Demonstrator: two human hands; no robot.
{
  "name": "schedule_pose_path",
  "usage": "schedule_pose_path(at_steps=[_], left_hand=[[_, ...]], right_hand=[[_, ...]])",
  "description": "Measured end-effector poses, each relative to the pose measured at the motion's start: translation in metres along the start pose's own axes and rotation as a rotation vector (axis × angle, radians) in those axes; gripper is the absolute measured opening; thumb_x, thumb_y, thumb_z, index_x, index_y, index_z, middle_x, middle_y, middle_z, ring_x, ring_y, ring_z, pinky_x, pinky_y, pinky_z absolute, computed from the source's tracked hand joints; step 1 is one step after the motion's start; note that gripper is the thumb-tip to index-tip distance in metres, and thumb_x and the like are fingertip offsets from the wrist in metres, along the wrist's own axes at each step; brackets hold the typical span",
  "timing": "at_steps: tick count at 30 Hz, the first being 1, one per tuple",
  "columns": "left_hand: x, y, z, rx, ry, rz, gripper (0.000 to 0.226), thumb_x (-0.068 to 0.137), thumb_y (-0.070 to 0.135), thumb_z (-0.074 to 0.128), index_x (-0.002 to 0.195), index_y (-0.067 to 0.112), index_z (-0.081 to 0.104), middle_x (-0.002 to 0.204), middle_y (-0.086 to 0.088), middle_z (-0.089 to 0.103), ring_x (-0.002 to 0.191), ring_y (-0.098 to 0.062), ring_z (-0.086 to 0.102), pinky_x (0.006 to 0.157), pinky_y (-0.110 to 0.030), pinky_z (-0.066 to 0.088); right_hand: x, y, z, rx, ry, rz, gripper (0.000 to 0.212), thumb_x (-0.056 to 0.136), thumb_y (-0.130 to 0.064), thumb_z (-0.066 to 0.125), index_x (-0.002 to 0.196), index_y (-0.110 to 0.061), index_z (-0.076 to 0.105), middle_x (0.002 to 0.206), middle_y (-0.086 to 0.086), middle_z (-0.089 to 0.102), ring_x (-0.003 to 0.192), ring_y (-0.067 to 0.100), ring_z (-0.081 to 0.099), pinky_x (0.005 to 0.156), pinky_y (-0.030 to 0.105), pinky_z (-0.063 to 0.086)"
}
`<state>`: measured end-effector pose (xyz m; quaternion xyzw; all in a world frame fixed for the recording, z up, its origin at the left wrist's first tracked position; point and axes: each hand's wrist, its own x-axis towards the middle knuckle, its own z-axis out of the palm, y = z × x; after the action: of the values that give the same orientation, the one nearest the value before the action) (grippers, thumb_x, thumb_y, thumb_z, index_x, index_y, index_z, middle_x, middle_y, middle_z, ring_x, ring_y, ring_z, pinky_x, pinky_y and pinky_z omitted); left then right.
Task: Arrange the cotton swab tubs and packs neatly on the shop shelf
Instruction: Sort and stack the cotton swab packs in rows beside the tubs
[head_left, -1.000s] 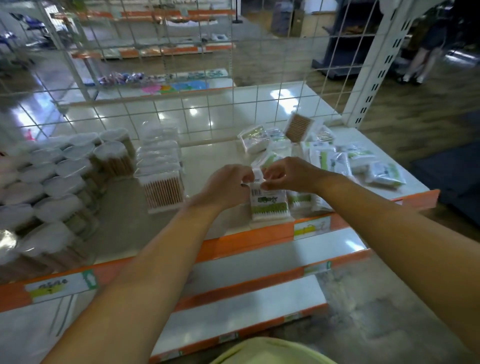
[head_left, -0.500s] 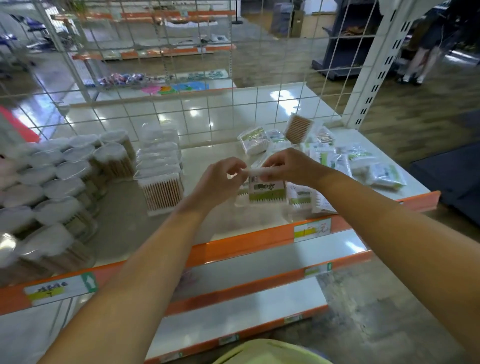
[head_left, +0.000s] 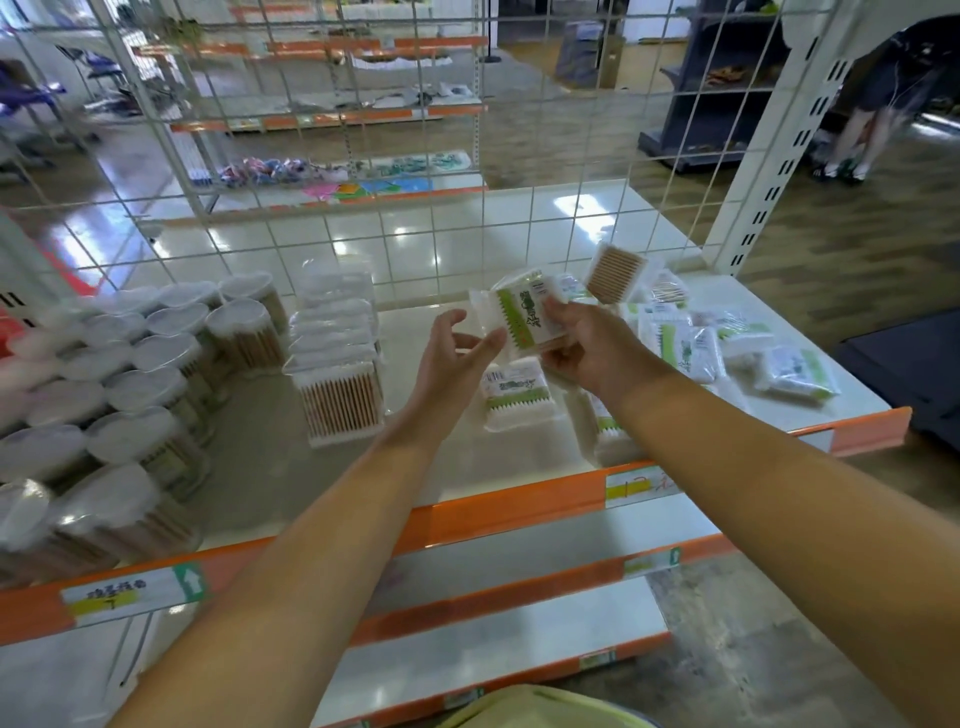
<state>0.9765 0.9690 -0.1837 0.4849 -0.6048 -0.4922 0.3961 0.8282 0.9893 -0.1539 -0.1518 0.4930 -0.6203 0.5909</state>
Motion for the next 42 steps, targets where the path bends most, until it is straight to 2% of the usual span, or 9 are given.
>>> schedule_pose_path(at_steps=[7, 12, 18, 22, 26, 30, 33, 38, 42], left_hand=[[-0.001, 0.010, 0.005, -0.225, 0.003, -0.041, 0.032, 0.086, 0.018, 0.063, 0.115, 0.011, 0.052, 0.098, -0.008, 0.067, 0.079, -0.017, 0.067, 0.070, -0.029, 0.055], [0.010, 0.017, -0.010, -0.195, 0.034, -0.014, 0.022, 0.084, 0.013, 0.064, 0.105, 0.011, 0.058, 0.089, -0.003, 0.067, 0.078, -0.017, 0.066, 0.068, -0.026, 0.053], [0.028, 0.032, -0.032, -0.213, 0.100, 0.030, 0.025, 0.080, 0.008, 0.068, 0.104, 0.012, 0.059, 0.092, -0.008, 0.066, 0.081, -0.023, 0.065, 0.070, -0.035, 0.054], [0.030, 0.037, -0.032, -0.167, 0.130, 0.052, 0.016, 0.077, 0.007, 0.071, 0.084, 0.018, 0.061, 0.076, -0.002, 0.061, 0.069, -0.018, 0.062, 0.050, -0.021, 0.046], [0.027, 0.037, -0.027, -0.141, 0.108, 0.052, 0.014, 0.080, 0.009, 0.069, 0.082, 0.019, 0.060, 0.076, -0.001, 0.062, 0.074, -0.020, 0.063, 0.059, -0.027, 0.050], [0.026, 0.034, -0.022, -0.126, 0.128, 0.041, 0.019, 0.078, 0.011, 0.072, 0.092, 0.012, 0.059, 0.077, -0.002, 0.060, 0.074, -0.018, 0.062, 0.062, -0.030, 0.052], [0.026, 0.031, -0.019, -0.127, 0.173, 0.017, 0.025, 0.076, 0.013, 0.075, 0.096, 0.013, 0.058, 0.083, -0.004, 0.061, 0.079, -0.021, 0.064, 0.066, -0.034, 0.054], [0.016, 0.035, -0.012, -0.239, 0.130, 0.011, 0.009, 0.085, 0.010, 0.064, 0.091, 0.012, 0.058, 0.096, -0.017, 0.064, 0.086, -0.025, 0.067, 0.066, -0.033, 0.059], [0.008, 0.040, -0.010, -0.320, 0.096, 0.057, 0.009, 0.091, 0.009, 0.053, 0.090, 0.007, 0.062, 0.081, -0.007, 0.063, 0.076, -0.014, 0.065, 0.069, -0.033, 0.058]], right_hand=[[0.002, 0.016, 0.014, 0.072, 0.007, 0.013, 0.006, 0.086, -0.011, 0.062, 0.088, -0.005, 0.062, 0.091, 0.011, 0.068, 0.084, 0.022, 0.066, 0.072, 0.031, 0.055], [-0.002, 0.012, 0.013, -0.230, -0.051, -0.062, 0.016, 0.087, -0.025, 0.061, 0.094, -0.010, 0.063, 0.098, 0.007, 0.067, 0.094, 0.021, 0.062, 0.084, 0.033, 0.050], [-0.004, -0.001, 0.018, -0.638, 0.235, -0.512, 0.019, 0.085, -0.019, 0.063, 0.099, -0.013, 0.052, 0.079, -0.010, 0.049, 0.070, 0.002, 0.045, 0.060, 0.013, 0.037], [-0.010, 0.006, 0.025, -0.787, 0.163, -0.679, 0.009, 0.083, -0.011, 0.061, 0.092, -0.012, 0.060, 0.084, -0.003, 0.059, 0.078, 0.010, 0.054, 0.069, 0.020, 0.045], [-0.015, 0.019, 0.031, -0.905, 0.070, -0.786, 0.007, 0.085, -0.011, 0.061, 0.090, -0.015, 0.060, 0.095, 0.002, 0.059, 0.085, 0.011, 0.054, 0.068, 0.011, 0.044], [-0.020, 0.028, 0.034, -0.982, 0.025, -0.806, 0.020, 0.084, -0.008, 0.059, 0.103, -0.009, 0.065, 0.100, 0.001, 0.059, 0.089, 0.008, 0.052, 0.068, 0.002, 0.039], [-0.019, 0.030, 0.035, -0.997, 0.002, -0.793, 0.025, 0.088, -0.012, 0.055, 0.111, -0.011, 0.064, 0.107, 0.000, 0.065, 0.097, 0.009, 0.057, 0.081, 0.012, 0.042], [-0.020, 0.029, 0.038, -0.924, -0.038, -0.785, 0.019, 0.093, -0.020, 0.052, 0.099, -0.015, 0.069, 0.081, -0.008, 0.066, 0.081, 0.004, 0.061, 0.071, 0.008, 0.046], [-0.017, 0.028, 0.036, -0.841, -0.030, -0.784, 0.018, 0.088, -0.030, 0.062, 0.096, -0.014, 0.065, 0.088, -0.008, 0.067, 0.086, 0.004, 0.062, 0.077, 0.019, 0.051]])
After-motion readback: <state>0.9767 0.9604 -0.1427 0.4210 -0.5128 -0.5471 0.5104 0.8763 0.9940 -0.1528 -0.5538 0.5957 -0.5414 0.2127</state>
